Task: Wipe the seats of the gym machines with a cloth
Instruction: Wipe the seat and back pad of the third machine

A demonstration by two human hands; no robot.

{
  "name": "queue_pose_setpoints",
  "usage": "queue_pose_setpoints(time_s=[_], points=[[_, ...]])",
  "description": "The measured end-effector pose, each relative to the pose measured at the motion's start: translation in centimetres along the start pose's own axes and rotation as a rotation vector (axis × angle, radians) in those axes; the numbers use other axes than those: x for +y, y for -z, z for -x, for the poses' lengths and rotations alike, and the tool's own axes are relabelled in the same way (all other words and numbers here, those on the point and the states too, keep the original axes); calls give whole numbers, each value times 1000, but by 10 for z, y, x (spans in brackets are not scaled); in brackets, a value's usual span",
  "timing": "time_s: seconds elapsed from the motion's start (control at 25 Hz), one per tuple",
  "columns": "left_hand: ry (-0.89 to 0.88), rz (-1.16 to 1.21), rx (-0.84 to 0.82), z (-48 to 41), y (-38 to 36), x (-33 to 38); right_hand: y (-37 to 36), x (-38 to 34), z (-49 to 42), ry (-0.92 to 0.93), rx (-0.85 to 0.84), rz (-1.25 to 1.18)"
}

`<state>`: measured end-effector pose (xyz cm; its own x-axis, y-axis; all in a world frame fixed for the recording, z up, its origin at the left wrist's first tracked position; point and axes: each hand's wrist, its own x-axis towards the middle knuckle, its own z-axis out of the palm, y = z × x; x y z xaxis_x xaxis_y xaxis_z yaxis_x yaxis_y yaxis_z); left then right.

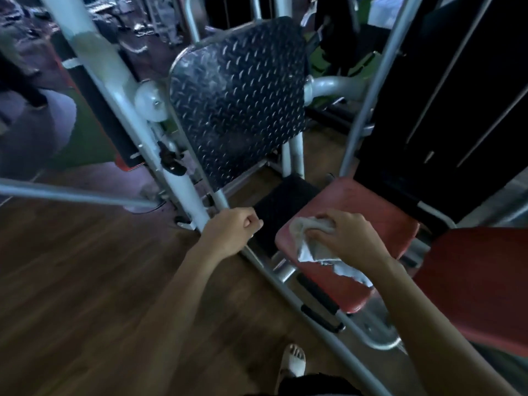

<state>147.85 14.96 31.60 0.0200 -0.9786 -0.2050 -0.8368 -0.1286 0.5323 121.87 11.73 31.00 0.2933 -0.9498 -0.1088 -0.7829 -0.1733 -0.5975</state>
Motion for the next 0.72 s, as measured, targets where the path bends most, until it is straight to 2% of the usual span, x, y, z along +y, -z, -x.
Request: queue_pose_setpoints(time_s=[0.2,0.36,0.52,0.72], points=[[-58,20,-138,-121,-12,19,18,53,-65,-132,84,-15],[-93,19,-281,-204,-42,13,4,94,-101,-271,109,-73],[-143,6,-395,-276,-90,-25,-46,128,-128,-415,89,-63],[-171,3,-536,-363,-176,-104,-143,160,-154,-641,121,-66]])
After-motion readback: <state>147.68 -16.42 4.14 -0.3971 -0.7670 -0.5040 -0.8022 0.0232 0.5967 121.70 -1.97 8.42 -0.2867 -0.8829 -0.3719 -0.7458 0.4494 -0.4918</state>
